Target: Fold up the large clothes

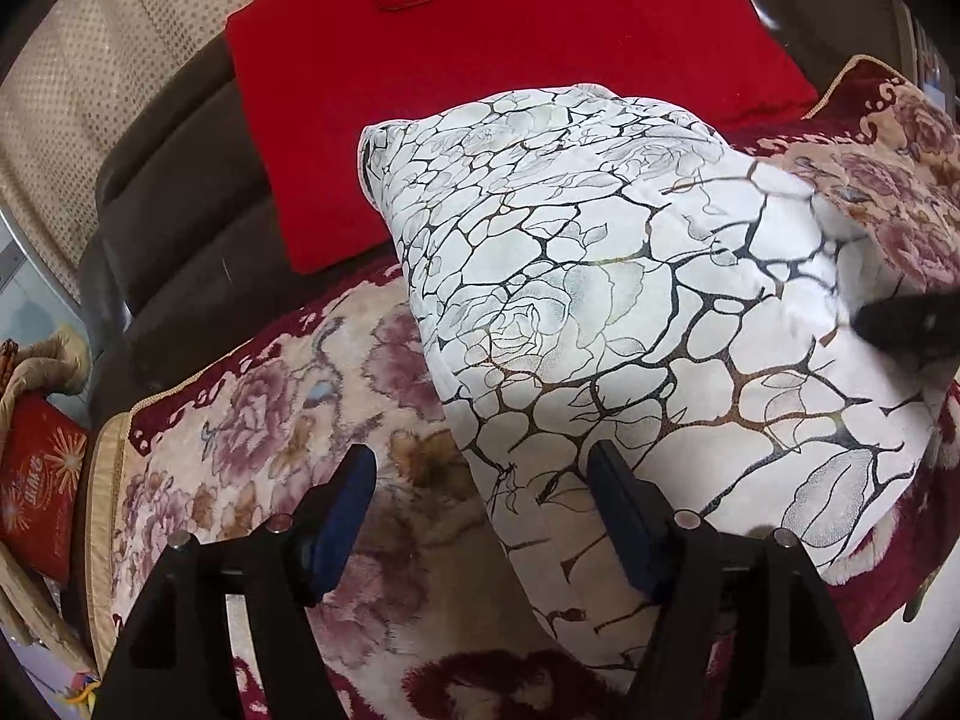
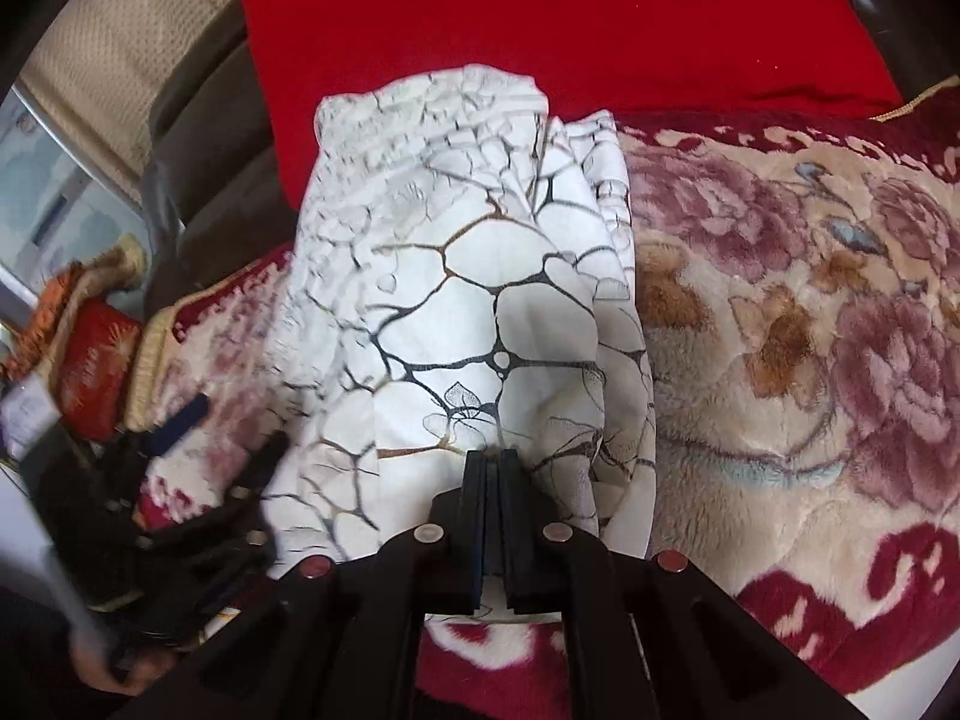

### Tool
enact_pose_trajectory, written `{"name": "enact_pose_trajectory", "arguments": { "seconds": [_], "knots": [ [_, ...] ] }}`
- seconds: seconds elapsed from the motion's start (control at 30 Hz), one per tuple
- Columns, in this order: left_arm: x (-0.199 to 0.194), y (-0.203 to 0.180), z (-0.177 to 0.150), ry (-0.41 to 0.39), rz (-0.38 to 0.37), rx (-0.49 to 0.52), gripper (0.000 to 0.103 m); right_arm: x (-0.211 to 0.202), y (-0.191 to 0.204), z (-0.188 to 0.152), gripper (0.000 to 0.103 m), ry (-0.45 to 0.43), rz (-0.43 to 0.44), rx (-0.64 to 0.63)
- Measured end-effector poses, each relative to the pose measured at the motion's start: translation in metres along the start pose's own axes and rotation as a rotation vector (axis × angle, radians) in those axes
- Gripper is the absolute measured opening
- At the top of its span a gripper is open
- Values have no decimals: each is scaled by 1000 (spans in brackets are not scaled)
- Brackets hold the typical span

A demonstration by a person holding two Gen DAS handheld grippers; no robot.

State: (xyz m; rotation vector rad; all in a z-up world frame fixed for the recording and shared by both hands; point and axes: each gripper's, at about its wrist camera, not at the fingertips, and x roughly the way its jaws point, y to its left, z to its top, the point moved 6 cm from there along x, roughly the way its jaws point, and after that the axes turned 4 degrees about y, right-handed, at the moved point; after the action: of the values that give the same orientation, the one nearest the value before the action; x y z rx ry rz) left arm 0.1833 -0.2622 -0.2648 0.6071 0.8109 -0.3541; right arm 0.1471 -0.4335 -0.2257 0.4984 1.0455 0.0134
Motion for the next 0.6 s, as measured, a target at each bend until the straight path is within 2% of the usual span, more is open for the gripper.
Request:
{"name": "enact_pose_trajectory", "arguments": {
  "seconds": [0.13, 0.2, 0.27, 0.33, 0.43, 0.6],
  "knots": [
    [-1, -1, 0, -1, -1, -1, 74, -19, 13, 11, 9, -79, 21, -27],
    [-1, -1, 0, -1, -3, -3, 74, -18, 15, 18, 9, -108, -7, -34],
    [-1, 0, 0, -1, -9, -8, 75, -7, 13, 21, 9, -99, -49, -36],
    [1, 0, -1, 2, -14, -14, 77, 24, 4, 18, 9, -23, -78, -22],
    [3, 2, -1, 2, -23, -28, 79, 32, -7, 19, 9, -37, -19, 36],
    [6, 4, -1, 0, -31, -42, 80, 31, -12, 18, 9, -41, 14, 36]
  ]
}}
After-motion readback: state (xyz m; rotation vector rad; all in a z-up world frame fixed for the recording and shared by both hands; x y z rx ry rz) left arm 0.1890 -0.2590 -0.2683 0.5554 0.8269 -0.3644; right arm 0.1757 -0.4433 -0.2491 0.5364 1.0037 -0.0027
